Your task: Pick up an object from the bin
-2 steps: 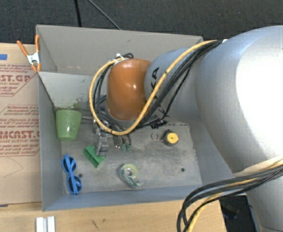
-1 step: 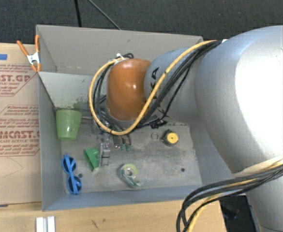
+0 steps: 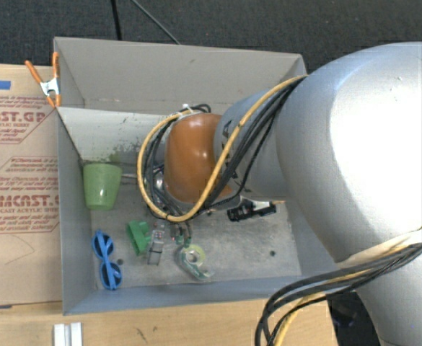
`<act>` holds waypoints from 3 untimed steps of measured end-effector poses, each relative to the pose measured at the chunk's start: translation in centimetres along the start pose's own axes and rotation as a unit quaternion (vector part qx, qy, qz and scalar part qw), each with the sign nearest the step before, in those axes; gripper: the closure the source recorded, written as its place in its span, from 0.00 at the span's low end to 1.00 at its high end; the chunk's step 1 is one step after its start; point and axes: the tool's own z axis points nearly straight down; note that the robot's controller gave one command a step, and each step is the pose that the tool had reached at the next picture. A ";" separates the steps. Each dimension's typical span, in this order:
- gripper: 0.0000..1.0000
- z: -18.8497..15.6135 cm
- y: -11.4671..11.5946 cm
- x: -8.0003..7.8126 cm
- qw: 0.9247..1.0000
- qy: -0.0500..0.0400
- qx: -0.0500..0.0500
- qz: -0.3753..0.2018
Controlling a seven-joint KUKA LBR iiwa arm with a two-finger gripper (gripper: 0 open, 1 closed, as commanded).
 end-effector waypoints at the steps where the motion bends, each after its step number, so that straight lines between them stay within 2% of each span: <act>1: 1.00 0.0 0.0 -0.1 1.000 -0.001 0.000 0.000; 2: 0.00 0.1 0.0 0.0 1.000 0.000 0.000 0.000; 3: 0.00 0.1 6.6 3.0 1.000 0.000 -0.001 -0.014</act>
Offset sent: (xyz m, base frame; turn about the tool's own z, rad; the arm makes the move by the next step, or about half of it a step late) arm 0.0000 0.0000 0.0000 0.0000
